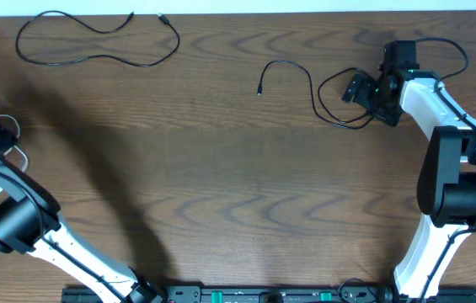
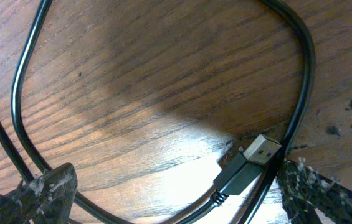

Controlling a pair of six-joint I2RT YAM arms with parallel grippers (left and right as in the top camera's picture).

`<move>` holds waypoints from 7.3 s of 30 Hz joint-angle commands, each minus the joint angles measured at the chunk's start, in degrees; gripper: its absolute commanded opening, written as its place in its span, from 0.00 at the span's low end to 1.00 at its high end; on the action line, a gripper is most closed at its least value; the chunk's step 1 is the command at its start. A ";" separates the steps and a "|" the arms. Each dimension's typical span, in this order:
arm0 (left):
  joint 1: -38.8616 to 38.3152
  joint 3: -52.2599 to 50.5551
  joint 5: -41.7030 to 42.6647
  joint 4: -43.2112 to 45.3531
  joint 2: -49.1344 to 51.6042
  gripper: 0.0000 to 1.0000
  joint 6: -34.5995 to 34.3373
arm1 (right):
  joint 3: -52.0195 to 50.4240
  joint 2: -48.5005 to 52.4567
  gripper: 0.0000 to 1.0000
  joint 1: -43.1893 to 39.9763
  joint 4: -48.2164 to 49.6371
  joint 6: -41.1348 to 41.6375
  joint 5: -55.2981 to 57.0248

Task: Untangle cables

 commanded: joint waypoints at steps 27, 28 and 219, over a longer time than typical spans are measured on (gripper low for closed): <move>0.85 -3.41 29.97 0.07 0.00 0.58 1.70 | 0.37 -0.87 0.99 4.76 2.01 -5.03 -11.87; 0.85 -3.41 29.97 -0.09 0.22 0.56 1.73 | 0.37 -0.87 0.99 5.31 2.69 -5.03 -11.87; -34.18 -2.05 -8.44 -15.69 7.32 0.07 -5.31 | 0.42 -5.62 0.99 -4.98 -3.28 -2.84 -7.21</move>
